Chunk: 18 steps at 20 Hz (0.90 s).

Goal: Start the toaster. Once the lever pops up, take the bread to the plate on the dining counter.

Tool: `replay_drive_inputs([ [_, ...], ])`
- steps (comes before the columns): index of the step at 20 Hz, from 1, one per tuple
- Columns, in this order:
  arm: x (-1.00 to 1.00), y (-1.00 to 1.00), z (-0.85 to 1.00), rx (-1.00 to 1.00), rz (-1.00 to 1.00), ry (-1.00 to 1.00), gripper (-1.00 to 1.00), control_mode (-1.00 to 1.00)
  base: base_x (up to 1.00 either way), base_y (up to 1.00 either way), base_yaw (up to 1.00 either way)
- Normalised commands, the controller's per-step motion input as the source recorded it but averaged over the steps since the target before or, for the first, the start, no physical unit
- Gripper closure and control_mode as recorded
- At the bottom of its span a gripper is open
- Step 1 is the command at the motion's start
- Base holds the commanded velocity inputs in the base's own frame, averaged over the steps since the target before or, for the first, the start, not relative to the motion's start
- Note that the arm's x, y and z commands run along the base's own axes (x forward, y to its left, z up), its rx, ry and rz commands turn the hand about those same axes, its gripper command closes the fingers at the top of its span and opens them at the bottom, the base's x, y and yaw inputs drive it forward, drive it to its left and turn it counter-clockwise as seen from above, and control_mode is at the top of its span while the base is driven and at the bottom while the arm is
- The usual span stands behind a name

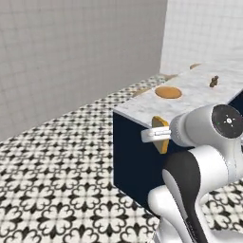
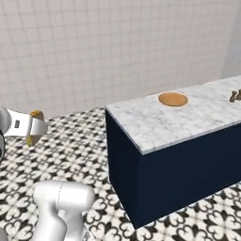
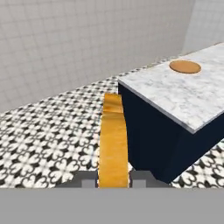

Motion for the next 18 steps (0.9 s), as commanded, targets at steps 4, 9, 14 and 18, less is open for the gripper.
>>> replay_drive_inputs([
  [4, 0.00, 0.00, 0.00, 0.00, 0.00, 0.00, 1.00, 1.00, 1.00, 0.99, -0.57],
  [9, 0.00, 0.00, 0.00, 0.00, 0.00, 0.00, 1.00, 1.00, 0.97, 0.98, -0.60],
  [14, 0.00, 0.00, 0.00, 0.00, 0.00, 0.00, 1.00, 1.00, 0.47, 1.00, -0.57],
  [18, 0.00, 0.00, 0.00, 0.00, 0.00, 0.00, 1.00, 1.00, 0.16, 1.00, -0.48],
])
